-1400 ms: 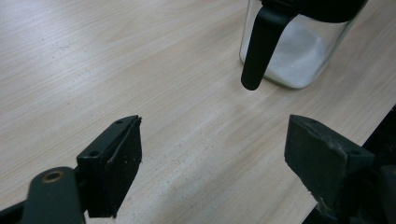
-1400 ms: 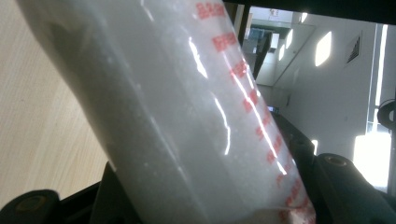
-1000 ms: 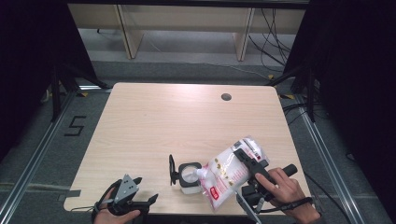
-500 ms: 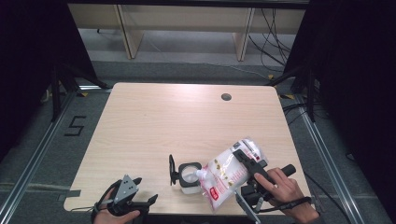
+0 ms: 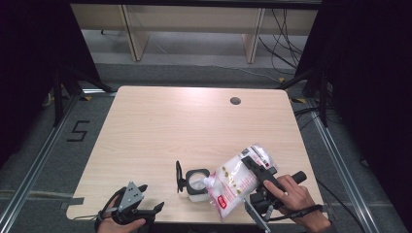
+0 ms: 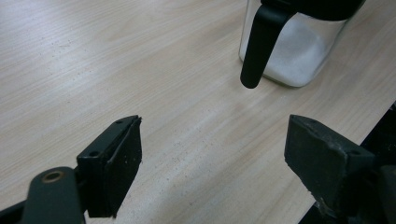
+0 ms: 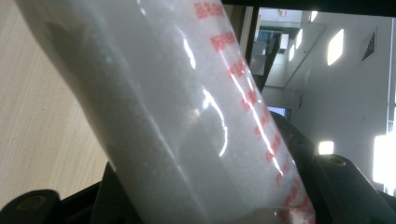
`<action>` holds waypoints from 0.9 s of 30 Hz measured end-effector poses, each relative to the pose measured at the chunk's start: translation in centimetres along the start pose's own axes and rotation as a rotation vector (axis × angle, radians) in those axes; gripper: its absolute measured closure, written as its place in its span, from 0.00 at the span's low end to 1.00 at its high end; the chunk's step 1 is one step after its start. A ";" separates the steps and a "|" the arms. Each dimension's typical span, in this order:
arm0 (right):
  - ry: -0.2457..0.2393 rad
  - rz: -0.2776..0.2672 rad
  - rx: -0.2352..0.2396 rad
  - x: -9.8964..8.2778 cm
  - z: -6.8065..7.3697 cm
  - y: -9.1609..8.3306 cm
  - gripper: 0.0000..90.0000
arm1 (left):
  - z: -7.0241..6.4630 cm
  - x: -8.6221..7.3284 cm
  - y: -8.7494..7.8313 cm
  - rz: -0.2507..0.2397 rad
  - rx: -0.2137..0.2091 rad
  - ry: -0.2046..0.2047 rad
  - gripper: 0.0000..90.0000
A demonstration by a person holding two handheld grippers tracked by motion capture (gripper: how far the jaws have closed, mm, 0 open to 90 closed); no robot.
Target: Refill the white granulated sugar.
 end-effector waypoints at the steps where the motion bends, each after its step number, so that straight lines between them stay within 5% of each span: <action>1: -0.003 -0.004 -0.001 0.0 0.0 0.0 0.55 | 0.1 0.1 -0.1 0.003 0.001 0.014 0.21; 5: -0.002 -0.007 0.003 0.0 0.1 0.1 0.55 | 0.0 0.0 0.0 -0.002 0.001 -0.002 0.21; 7: -0.045 -0.037 -0.013 0.1 -0.3 0.3 0.55 | 0.2 0.1 0.0 0.004 0.002 0.024 0.21; 10: -0.021 -0.019 -0.007 0.1 -0.1 0.2 0.55 | 0.2 0.1 -0.1 0.006 0.002 0.028 0.21; 14: -0.045 -0.033 -0.011 0.1 -0.4 0.2 0.55 | 0.0 0.1 0.0 -0.002 0.001 -0.001 0.21; 19: 0.003 -0.011 -0.003 0.0 -0.2 0.0 0.55 | 0.0 0.1 0.0 0.006 0.005 0.013 0.21; 21: -0.031 -0.031 -0.015 0.0 -0.5 0.1 0.55 | 0.2 0.1 -0.1 0.011 0.003 0.035 0.21; 22: -0.007 -0.017 -0.010 0.0 -0.4 0.1 0.55 | 0.0 0.0 0.1 0.001 0.000 -0.003 0.21; 24: 0.038 0.014 0.009 -0.2 0.1 -0.1 0.55 | 0.2 0.1 0.0 0.004 0.001 0.022 0.21; 27: 0.000 -0.007 0.002 -0.1 -0.1 0.0 0.55 | 0.2 0.1 -0.2 0.004 0.005 0.020 0.21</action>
Point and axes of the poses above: each handheld gripper's, and its own axes: y roughly forward along the jaws, x roughly out of its top, z roughly to its left, the point moved 5 cm from there along y, roughly forward along the jaws, and after that the axes turned 11 degrees about -x, right-handed, at the moved point
